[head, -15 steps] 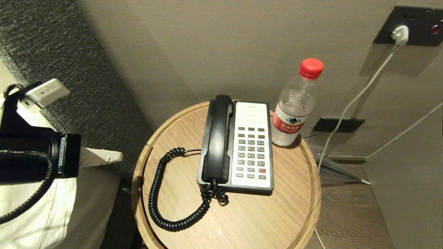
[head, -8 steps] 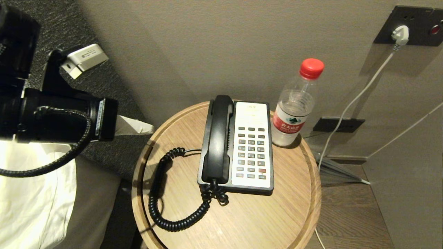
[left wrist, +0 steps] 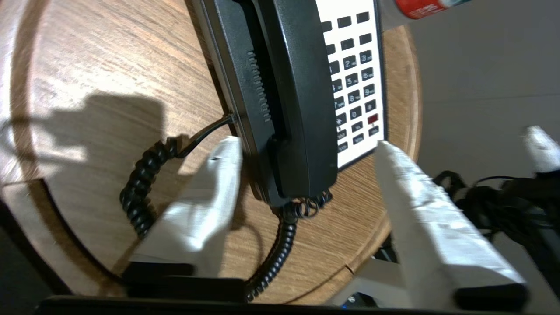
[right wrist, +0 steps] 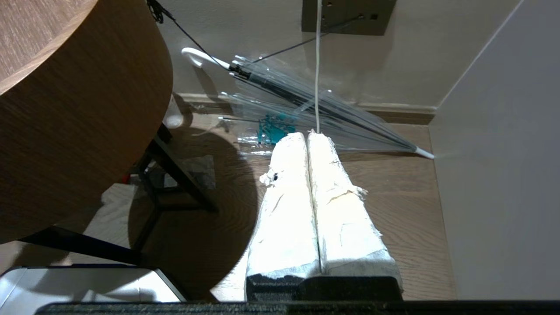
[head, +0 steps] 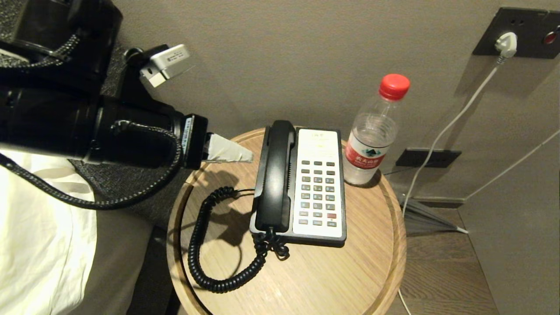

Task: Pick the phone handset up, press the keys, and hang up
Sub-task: Pick up the desk phone handset

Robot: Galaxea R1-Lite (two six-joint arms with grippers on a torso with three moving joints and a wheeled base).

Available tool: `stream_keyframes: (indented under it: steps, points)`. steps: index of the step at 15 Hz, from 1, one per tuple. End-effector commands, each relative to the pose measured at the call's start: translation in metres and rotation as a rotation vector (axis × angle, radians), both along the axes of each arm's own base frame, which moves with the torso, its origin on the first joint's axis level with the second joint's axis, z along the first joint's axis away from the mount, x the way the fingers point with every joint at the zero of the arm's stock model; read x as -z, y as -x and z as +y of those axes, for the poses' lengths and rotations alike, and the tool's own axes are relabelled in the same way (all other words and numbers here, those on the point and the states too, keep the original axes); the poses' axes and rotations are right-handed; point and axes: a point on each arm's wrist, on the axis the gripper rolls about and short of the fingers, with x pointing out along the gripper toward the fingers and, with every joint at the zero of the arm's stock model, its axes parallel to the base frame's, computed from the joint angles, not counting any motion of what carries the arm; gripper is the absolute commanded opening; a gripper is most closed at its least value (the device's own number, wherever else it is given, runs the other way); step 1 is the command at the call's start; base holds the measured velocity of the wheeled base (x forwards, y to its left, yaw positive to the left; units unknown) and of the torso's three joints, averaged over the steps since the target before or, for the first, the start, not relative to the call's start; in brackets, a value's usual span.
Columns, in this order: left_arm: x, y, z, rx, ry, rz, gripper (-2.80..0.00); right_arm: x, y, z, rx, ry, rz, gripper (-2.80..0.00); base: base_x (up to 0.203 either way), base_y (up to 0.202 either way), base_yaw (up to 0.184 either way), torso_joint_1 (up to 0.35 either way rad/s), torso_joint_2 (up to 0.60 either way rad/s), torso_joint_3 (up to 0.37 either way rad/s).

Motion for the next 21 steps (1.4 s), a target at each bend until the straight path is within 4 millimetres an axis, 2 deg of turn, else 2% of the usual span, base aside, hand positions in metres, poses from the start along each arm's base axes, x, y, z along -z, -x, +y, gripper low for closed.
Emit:
stream_keyframes:
  steps: [1,5,7,11,15,21]
  points:
    - [0.008,-0.006,-0.018,-0.014,-0.057,-0.002,0.00,0.000,0.000,0.000,0.000,0.000,0.001,-2.80,0.000,0.000,0.000,0.000,0.00,0.000]
    - [0.019,-0.023,-0.050,-0.105,-0.229,-0.092,0.00,0.000,0.000,0.000,0.000,0.000,0.001,-2.80,0.000,0.000,0.000,0.000,0.00,0.000]
    - [0.019,-0.023,-0.066,-0.105,-0.273,-0.117,0.00,0.000,0.000,0.000,0.000,0.000,0.001,-2.80,0.000,0.000,0.000,0.000,0.00,0.000]
    - [0.017,-0.017,-0.073,-0.107,-0.340,-0.089,0.00,0.000,0.000,0.000,0.000,0.000,0.001,-2.80,0.000,0.000,0.000,0.000,0.00,0.000]
    - [0.002,-0.009,-0.086,-0.159,-0.342,-0.022,0.00,0.000,0.000,0.000,0.000,-0.001,0.001,-2.80,0.000,0.000,0.000,0.000,0.00,0.000]
    - [0.002,-0.010,-0.089,-0.251,-0.302,0.043,0.00,0.000,0.000,0.000,0.000,-0.001,0.001,-2.80,0.000,0.000,0.000,0.000,0.00,0.000]
